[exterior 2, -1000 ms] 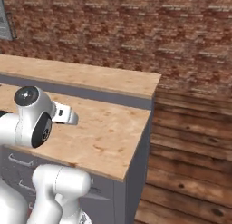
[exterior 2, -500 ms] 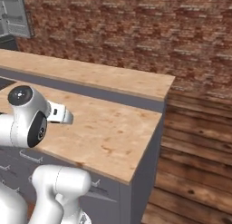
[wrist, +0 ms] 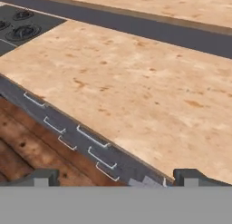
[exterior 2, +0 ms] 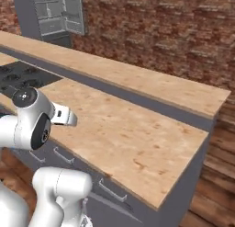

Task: Take a sugar cube from the saucer and place it inside the coffee. Then, grab milk from the fridge and place it next to the coffee on the counter to sweeten the coffee.

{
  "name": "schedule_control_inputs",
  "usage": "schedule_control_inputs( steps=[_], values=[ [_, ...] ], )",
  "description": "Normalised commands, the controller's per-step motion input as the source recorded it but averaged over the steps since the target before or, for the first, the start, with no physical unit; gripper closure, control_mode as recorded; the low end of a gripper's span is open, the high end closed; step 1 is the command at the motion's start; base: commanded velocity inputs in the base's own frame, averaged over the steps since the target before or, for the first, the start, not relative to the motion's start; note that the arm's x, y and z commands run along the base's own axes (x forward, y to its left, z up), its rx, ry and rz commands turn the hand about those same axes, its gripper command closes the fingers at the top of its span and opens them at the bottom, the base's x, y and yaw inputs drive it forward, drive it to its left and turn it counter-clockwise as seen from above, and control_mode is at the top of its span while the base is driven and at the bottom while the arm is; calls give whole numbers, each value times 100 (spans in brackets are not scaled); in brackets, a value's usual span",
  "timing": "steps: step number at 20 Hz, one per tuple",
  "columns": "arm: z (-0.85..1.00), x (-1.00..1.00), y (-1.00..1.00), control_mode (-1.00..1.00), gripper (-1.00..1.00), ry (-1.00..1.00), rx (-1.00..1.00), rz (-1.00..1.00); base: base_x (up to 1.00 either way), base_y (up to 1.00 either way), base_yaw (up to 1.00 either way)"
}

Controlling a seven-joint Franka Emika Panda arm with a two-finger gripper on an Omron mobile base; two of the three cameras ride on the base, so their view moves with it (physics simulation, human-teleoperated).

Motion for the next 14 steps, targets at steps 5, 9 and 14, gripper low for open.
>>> schedule_control_inputs(
  steps=[5, 9, 14],
  values=[
    [0, 0, 0, 100, -100, 0, 0, 0, -9, 96, 58],
    [0, 0, 0, 100, -100, 0, 0, 0, 34, 100, 44],
    [0, 0, 0, 100, -100, 0, 0, 0, 82, 100, 34]
  ],
)
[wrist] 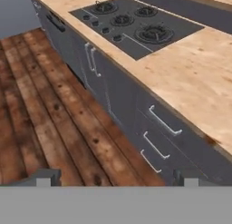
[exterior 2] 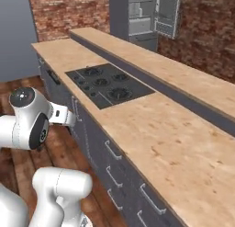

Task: Take a sugar cube from the saucer and place it inside the coffee. Then, grab milk from the fridge and place it next to the coffee on the counter to sweeten the coffee.

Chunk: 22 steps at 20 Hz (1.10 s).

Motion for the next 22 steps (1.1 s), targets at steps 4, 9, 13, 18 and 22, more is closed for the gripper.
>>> schedule_control_inputs(
  steps=[4, 9, 13, 18, 22],
  values=[
    [0, 0, 0, 100, -100, 0, 0, 0, 100, 100, 28],
    [0, 0, 0, 100, -100, 0, 0, 0, 100, 100, 25],
    [0, 0, 0, 100, -100, 0, 0, 0, 100, 100, 20],
    [0, 0, 0, 100, -100, 0, 0, 0, 100, 100, 14],
    [0, 0, 0, 100, -100, 0, 0, 0, 100, 99, 8]
  ],
)
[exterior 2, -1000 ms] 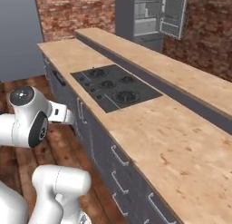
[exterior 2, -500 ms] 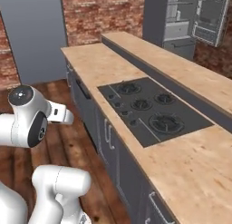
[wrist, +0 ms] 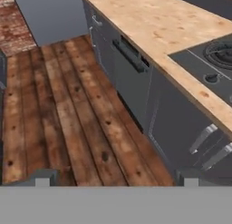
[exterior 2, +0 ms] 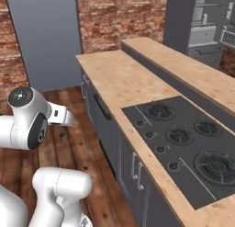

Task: Take a sugar cube from the saucer and place it inside the coffee. Then, grab milk from the fridge and place it next to the coffee on the counter to sweeten the coffee.

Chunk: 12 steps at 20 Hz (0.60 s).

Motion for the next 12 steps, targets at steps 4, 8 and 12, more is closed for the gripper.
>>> schedule_control_inputs(
  steps=[4, 8, 12],
  values=[
    [0, 0, 0, 100, -100, 0, 0, 0, 100, 97, 5],
    [0, 0, 0, 100, -100, 0, 0, 0, 100, 94, 2],
    [0, 0, 0, 100, -100, 0, 0, 0, 100, 97, 1]
  ],
)
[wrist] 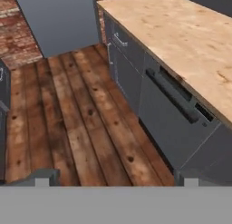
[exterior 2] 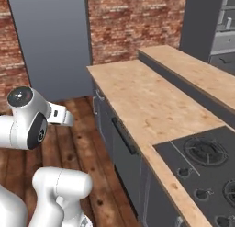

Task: Take a sugar cube from the saucer and place it inside the coffee. Then, grab milk from the fridge and place it next to the coffee on the counter to sweeten the coffee.

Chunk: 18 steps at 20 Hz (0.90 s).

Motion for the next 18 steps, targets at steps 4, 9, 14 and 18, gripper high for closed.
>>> schedule_control_inputs(
  steps=[4, 9, 14, 18],
  values=[
    [0, 0, 0, 100, -100, 0, 0, 0, 100, 100, 0],
    [0, 0, 0, 100, -100, 0, 0, 0, 100, 93, 0],
    [0, 0, 0, 100, -100, 0, 0, 0, 100, 92, 0],
    [0, 0, 0, 100, -100, 0, 0, 0, 100, 71, -4]
  ],
)
